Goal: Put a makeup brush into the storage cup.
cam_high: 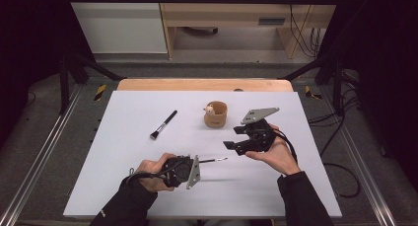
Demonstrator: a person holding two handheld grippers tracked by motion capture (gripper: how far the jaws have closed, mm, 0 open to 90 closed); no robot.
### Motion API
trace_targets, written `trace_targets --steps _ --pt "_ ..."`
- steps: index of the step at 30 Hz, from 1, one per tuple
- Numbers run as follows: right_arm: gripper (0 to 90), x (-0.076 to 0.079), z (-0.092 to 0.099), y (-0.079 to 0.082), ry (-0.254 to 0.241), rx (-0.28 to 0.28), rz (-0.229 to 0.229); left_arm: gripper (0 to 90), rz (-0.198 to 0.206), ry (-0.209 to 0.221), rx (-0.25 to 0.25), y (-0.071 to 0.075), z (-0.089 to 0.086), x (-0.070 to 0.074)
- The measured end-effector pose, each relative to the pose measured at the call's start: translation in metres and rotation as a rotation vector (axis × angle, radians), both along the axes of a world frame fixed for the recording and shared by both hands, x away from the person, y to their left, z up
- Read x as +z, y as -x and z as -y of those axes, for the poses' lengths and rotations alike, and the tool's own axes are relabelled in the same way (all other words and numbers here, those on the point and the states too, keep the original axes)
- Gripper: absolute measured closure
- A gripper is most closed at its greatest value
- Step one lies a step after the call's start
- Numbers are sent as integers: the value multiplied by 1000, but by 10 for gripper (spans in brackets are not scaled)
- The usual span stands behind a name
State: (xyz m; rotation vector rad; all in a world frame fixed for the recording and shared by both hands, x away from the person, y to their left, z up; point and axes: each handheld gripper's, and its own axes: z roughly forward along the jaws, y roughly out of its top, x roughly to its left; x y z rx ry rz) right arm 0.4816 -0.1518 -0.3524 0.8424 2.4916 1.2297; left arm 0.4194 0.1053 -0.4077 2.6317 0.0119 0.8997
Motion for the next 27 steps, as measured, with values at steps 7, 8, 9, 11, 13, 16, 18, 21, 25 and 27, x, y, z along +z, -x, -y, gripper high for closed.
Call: trace_targets --steps 7,8,9,11,13,16,18,21,25,27 --pt "199 -9 14 5 -26 -83 39 848 -35 98 93 -4 -10 -1" --pt "188 -10 15 7 -36 -94 40 849 -41 112 104 -5 -12 -2" --pt "180 -11 17 8 -49 -101 44 848 -47 126 117 -5 -14 -2" --pt "163 -14 20 11 -77 -119 48 848 -56 153 136 -6 -17 -3" --pt "153 -16 21 13 -88 -129 52 848 -63 185 160 -7 -19 -4" --pt "148 -21 22 18 -97 -135 55 848 -92 260 198 -9 -22 -7" --pt "147 -26 22 21 -120 -137 50 848 -102 282 208 -9 -22 -8" --pt "146 -32 21 24 -138 -144 48 848 -106 305 229 -9 -22 -12" --pt "153 -41 20 26 -155 -152 31 848 -107 347 251 -9 -20 -13" --pt "165 -43 19 26 -161 -155 27 848 -109 371 260 -8 -19 -14"
